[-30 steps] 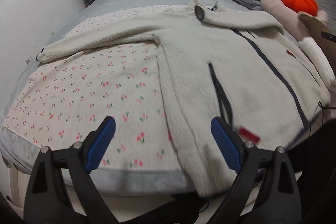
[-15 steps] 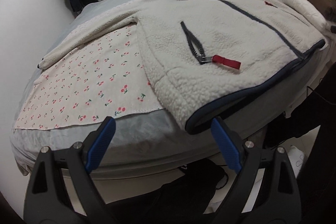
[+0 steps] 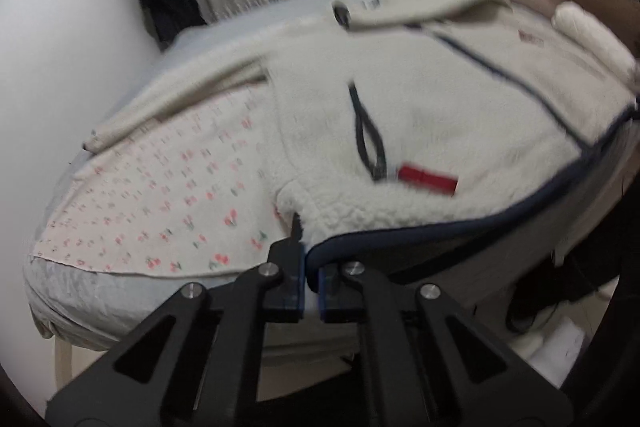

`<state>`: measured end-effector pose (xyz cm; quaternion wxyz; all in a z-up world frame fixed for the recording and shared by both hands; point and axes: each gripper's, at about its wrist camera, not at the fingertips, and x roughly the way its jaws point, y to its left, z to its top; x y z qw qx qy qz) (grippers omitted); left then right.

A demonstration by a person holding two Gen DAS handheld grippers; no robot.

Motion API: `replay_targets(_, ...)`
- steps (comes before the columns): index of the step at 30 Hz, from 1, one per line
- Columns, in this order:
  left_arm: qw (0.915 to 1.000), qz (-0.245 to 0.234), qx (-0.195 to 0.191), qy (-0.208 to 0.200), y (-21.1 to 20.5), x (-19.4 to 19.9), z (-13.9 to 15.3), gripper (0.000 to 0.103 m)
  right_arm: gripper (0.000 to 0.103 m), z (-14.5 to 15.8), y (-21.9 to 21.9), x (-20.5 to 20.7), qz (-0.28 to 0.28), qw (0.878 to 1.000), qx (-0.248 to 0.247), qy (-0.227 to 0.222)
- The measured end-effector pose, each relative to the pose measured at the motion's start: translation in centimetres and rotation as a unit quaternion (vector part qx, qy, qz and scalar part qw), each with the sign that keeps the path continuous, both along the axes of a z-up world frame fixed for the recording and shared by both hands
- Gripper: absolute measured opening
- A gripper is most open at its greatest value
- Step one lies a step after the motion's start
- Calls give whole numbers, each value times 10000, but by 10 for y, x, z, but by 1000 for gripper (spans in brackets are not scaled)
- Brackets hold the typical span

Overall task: Fold large clothes
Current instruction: 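Grasp the jacket hem with the left gripper while the right gripper grasps it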

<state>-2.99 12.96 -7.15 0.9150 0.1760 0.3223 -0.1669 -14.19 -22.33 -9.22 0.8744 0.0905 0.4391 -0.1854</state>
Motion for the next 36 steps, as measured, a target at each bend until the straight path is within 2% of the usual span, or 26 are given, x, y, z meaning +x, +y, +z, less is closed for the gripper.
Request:
replay_targets(2, 9987, 134, -484, -70, 8, -4, 20, 5, 95, 0, 0, 0, -105, 9999, 29, -81)
replay_targets(4, 9969, 194, -756, -86, 12, -3, 34, 5, 95, -2, 0, -2, -237, 9995, 90, -178)
replay_targets(14, 9903, 292, -1359, -87, 13, 5, 68, 5, 92, -20, 14, 8, -807, 9926, 556, -722)
replay_targets(15, 9899, 314, -1379, -73, 14, 6, 69, 5, 87, -22, 14, 9, -891, 9909, 603, -809)
replay_targets(17, 9891, 350, -1431, -45, 16, 6, 69, 5, 66, -30, 15, 12, -1075, 9880, 636, -905)
replay_targets(19, 9883, 406, -1471, -37, 18, 7, 68, 5, 34, -37, 18, 16, -1259, 9865, 556, -891)
replay_targets(20, 9878, 435, -1492, -32, 20, 7, 67, 5, 28, -37, 21, 16, -1301, 9864, 400, -921)
replay_targets(21, 9873, 488, -1514, -24, 22, 8, 65, 5, 11, -36, 22, 15, -1300, 9868, 314, -914)
replay_targets(23, 9864, 571, -1542, -38, 27, 7, 64, 5, 8, -26, 22, 10, -1337, 9868, 83, -908)
replay_targets(26, 9829, 876, -1620, 1, 46, 5, 58, 5, 7, 13, 33, -6, -1480, 9761, -1244, -989)
replay_targets(28, 9814, 1065, -1579, 246, 57, 7, 45, 6, 6, 31, 34, -14, -1465, 9697, -1753, -864)
replay_targets(29, 9789, 1136, -1597, 581, 63, 10, 30, 6, 6, 32, 32, -14, -1422, 9694, -1876, -702)
replay_targets(32, 9730, 1184, -1351, 1452, 63, 15, -16, 7, 6, 10, 30, -1, -1209, 9683, -2184, 56)
replay_targets(34, 9702, 1220, -1160, 1742, 58, 16, -41, 7, 7, -11, 29, 9, -969, 9742, -1959, 565)
replay_targets(36, 9690, 1191, -1087, 1873, 54, 16, -56, 7, 8, -21, 26, 15, -696, 9818, -1548, 852)
